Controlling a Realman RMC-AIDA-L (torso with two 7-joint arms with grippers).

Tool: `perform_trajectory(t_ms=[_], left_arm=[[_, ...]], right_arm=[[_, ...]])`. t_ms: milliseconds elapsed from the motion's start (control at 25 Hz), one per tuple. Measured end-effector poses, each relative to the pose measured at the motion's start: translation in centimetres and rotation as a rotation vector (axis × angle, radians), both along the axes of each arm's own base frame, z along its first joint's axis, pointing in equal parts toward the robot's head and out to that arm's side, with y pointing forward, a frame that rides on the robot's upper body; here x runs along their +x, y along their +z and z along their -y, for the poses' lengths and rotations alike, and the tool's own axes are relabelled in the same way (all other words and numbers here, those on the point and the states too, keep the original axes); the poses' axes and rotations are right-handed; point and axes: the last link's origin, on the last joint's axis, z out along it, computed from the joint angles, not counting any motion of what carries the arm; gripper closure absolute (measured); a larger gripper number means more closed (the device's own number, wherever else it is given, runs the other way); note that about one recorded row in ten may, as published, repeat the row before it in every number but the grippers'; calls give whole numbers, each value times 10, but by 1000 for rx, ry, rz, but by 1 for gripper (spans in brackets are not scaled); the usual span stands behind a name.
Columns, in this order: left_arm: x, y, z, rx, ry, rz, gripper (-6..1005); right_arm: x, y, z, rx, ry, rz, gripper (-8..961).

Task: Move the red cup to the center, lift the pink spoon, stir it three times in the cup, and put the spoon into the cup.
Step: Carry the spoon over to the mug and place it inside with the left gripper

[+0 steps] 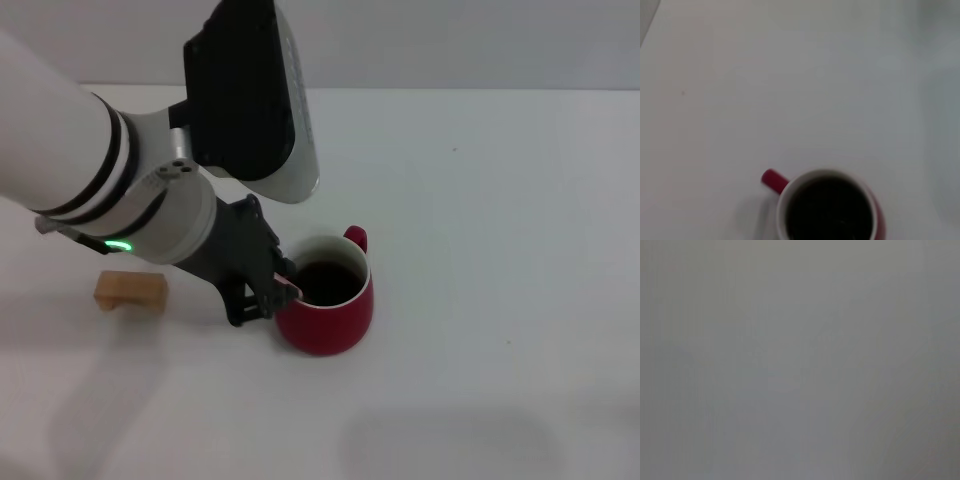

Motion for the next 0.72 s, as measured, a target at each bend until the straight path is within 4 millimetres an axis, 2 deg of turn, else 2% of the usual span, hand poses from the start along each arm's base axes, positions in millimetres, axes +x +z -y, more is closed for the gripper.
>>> perform_trajectory(t_ms=[440,720], left_arm=[[-1,9,-13,61,10,-10,826],[6,5,-16,66,-15,17,825]], right_arm=[[0,-1,1,-1,0,-2,953],[0,-1,1,-1,-1,-2,954]])
